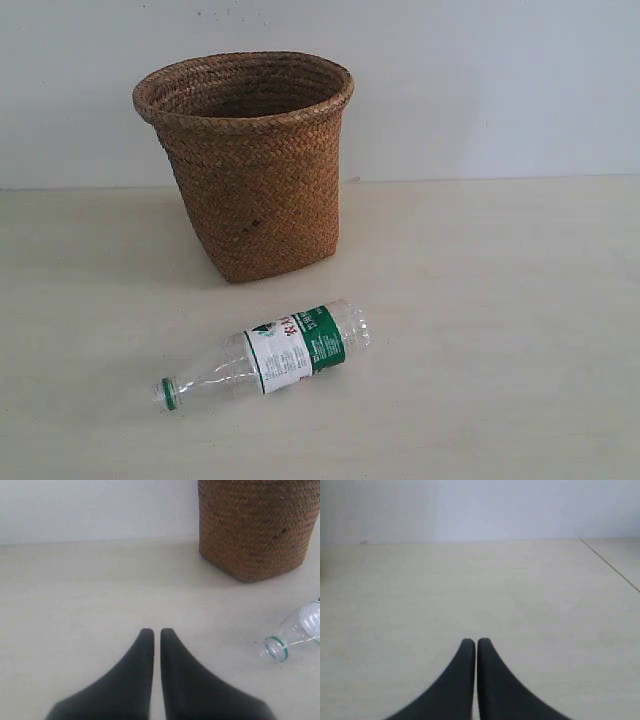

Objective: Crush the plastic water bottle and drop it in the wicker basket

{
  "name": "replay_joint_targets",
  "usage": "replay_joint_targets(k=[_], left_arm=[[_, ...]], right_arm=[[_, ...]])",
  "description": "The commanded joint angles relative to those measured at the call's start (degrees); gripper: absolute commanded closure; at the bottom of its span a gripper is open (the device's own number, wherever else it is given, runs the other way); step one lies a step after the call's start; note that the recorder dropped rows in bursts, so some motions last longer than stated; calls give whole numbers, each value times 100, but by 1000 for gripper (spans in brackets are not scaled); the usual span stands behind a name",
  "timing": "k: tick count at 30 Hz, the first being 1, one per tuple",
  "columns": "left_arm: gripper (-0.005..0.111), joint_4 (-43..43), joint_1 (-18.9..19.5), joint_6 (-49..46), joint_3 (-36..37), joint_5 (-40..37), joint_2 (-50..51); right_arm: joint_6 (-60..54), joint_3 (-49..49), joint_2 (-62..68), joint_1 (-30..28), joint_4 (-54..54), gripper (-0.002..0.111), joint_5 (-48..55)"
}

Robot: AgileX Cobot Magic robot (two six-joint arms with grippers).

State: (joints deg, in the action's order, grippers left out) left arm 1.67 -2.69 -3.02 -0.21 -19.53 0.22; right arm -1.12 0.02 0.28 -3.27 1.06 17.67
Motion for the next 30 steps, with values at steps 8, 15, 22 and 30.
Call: replay_joint_targets(k=[8,15,22,30], left_arm=[[103,-7,15,-13,21,14,-22],[103,-7,15,-13,21,14,-22],[103,-7,15,-13,21,14,-22],[103,-137,13,-13,21,14,-22]], right_arm=[[-31,-2,-28,-21,-2,108,-69],[-31,-2,-28,-21,-2,108,-69],[-31,-2,-28,-21,-2,108,-69],[-31,-2,-28,-21,-2,108,-69]])
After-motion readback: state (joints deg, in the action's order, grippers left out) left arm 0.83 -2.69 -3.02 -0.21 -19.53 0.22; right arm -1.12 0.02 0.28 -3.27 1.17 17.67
